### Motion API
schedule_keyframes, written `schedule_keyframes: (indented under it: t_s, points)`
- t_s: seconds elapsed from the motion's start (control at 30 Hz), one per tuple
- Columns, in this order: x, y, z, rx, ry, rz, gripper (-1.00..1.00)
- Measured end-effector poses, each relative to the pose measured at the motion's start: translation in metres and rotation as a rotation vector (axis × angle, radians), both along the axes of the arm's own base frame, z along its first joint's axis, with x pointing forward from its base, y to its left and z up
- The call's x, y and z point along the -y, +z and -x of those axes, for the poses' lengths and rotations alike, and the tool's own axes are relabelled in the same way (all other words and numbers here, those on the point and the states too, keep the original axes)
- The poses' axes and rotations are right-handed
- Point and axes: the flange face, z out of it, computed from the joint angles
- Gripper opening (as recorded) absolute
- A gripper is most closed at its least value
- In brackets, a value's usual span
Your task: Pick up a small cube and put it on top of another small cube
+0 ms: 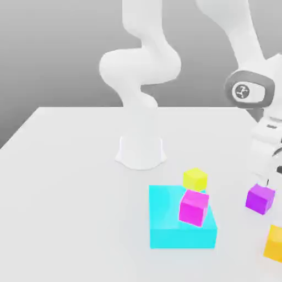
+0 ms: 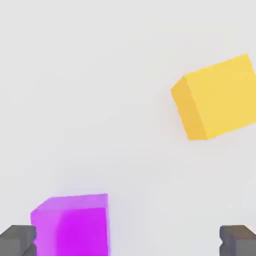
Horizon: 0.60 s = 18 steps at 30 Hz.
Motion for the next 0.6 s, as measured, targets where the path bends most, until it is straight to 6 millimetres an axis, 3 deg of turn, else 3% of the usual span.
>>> schedule_keyframes:
  t_s: [0.2,0.23,0.47,0.6]
  points:
    - [-0.002,-0.051,0.005,-0.013,0.006,-0.001,0.0]
    - [-0.001,-0.06,0.006,-0.013,0.008,0.001,-1.0]
    - [-0.001,-0.062,0.006,-0.012,0.008,0.001,-1.0]
    - [-0.003,-0.033,0.005,-0.012,0.006,-0.004,-1.0]
